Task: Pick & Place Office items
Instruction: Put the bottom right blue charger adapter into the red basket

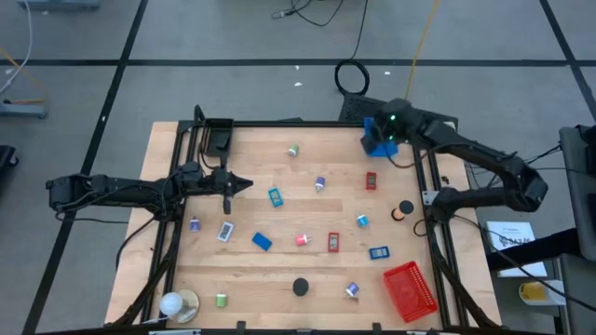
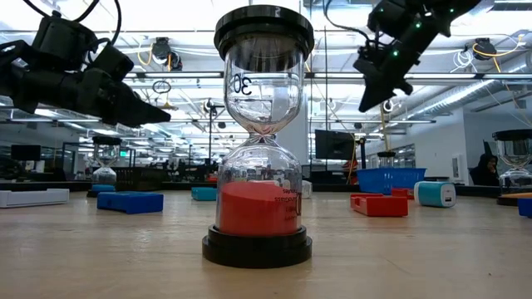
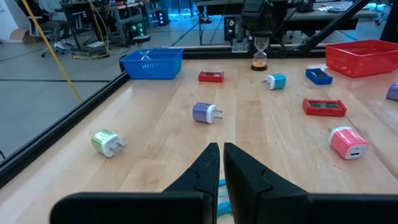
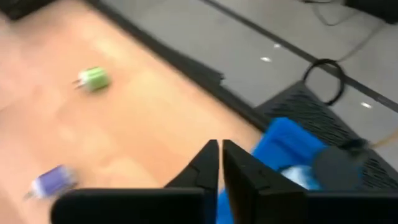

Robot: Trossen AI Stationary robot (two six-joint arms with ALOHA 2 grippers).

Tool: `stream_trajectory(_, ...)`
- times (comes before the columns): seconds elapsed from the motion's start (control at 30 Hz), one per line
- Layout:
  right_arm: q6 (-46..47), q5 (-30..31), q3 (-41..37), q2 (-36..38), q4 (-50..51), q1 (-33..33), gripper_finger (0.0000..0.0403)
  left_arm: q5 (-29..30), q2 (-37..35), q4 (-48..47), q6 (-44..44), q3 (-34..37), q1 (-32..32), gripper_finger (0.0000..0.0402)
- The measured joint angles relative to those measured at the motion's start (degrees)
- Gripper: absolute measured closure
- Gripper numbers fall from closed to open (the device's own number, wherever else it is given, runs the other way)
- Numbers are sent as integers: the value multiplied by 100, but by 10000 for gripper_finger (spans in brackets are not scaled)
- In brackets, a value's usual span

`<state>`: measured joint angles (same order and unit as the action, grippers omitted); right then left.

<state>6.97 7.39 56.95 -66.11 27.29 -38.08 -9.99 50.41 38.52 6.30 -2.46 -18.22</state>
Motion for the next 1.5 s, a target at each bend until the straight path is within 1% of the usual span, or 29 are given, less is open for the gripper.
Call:
stream_trajectory(0.13, 265, 7, -69, -86, -253, 614, 392, 245, 0, 77, -2, -2, 0, 371)
stream_trajectory(0.23, 424, 1, -226, -116, -871, 1140, 401, 406, 0, 78, 41, -1, 0, 371)
stream_trajectory(0.27, 430, -7, -335, -116, -1264, 1303, 401, 470, 0, 77, 44, -2, 0, 371)
stream_trajectory(0.33, 435, -9, -672, -114, -2393, 1603, 395, 616, 0, 86, -122, -2, -2, 371)
stream_trajectory(0.4, 445, -49, -1152, -128, -3782, 1855, 390, 719, 0, 152, -288, -2, 0, 371)
stream_trajectory(0.43, 466, -173, -1393, -181, -4462, 1949, 388, 741, 0, 198, -346, -2, -2, 371)
stream_trajectory(0.47, 486, -419, -1621, -246, -5171, 2018, 386, 751, 0, 249, -371, -2, -2, 371)
stream_trajectory(0.57, 476, -1456, -2164, -383, -6628, 2175, 386, 751, -1, 449, -413, -2, -2, 371)
stream_trajectory(0.6, 478, -1630, -2257, -423, -6957, 2277, 389, 749, 0, 519, -475, -2, 0, 371)
stream_trajectory(0.63, 465, -1623, -2317, -436, -7078, 2397, 394, 715, 0, 582, -541, -2, 4, 371)
stream_trajectory(0.7, 326, -1327, -2314, -443, -6962, 2668, 400, 679, 0, 745, -569, -2, 54, 371)
stream_trajectory(0.77, 69, -747, -2142, -444, -6463, 2947, 400, 661, 0, 895, -688, -2, 150, 371)
stream_trajectory(0.83, -185, 75, -1798, -444, -5632, 3212, 401, 666, -1, 954, -849, -2, 251, 371)
stream_trajectory(0.9, -218, 924, -1357, -446, -4558, 3408, 402, 671, 21, 934, -901, -2, 383, 371)
stream_trajectory(0.97, 32, 1560, -926, -527, -3667, 3550, 402, 699, 116, 920, -905, -2, 516, 371)
stream_trajectory(1.0, 168, 1757, -733, -568, -3328, 3619, 402, 705, 178, 918, -905, -2, 582, 371)
stream_trajectory(1.07, 402, 1982, -446, -604, -2736, 3790, 402, 790, 329, 961, -957, -2, 731, 371)
stream_trajectory(1.13, 557, 2196, -200, -607, -2317, 3997, 402, 1011, 515, 1010, -1035, -2, 922, 377)
stream_trajectory(1.23, 842, 2698, 83, -700, -1778, 4271, 402, 1337, 971, 1298, -1053, -13, 1233, 396)
stream_trajectory(1.3, 1117, 2963, 203, -725, -1309, 4445, 402, 1466, 1313, 1524, -1053, -121, 1446, 395)
stream_trajectory(1.4, 1738, 3004, 486, -784, -755, 4629, 403, 1608, 1790, 1575, -953, -456, 1793, 397)
stream_trajectory(1.5, 2391, 2937, 660, -904, 123, 4912, 403, 1608, 2307, 1559, -762, -838, 2153, 396)
